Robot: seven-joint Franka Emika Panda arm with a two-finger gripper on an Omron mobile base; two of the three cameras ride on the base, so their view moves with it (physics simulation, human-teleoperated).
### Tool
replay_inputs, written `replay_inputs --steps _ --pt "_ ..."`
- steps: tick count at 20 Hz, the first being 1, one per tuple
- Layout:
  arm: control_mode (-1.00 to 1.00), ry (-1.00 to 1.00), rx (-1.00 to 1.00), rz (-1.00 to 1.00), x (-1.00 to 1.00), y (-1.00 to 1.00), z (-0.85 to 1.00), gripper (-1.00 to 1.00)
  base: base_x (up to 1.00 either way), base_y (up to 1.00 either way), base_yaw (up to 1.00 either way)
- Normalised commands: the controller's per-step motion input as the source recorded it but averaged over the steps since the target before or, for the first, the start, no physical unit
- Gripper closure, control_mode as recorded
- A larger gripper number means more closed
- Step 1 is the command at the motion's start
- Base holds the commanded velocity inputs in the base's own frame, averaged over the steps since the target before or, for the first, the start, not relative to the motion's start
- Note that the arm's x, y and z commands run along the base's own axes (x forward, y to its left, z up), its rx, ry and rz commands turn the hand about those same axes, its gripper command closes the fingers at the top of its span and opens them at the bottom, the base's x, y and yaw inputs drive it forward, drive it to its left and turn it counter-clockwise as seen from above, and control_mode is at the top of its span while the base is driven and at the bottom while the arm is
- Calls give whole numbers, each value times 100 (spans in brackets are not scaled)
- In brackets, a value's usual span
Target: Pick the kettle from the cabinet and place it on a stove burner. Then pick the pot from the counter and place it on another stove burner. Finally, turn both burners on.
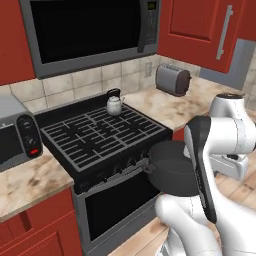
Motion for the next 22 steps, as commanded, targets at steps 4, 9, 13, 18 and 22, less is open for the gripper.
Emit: replay_inputs --steps 4,9,13,18,22 --pt "100 0 0 0 0 0 0 100 17 14 13" --pt "100 0 0 0 0 0 0 100 23 13 12" --pt "100 0 0 0 0 0 0 100 29 14 7" --pt "100 0 0 0 0 0 0 100 34 19 5" --pt "100 0 0 0 0 0 0 100 41 20 4"
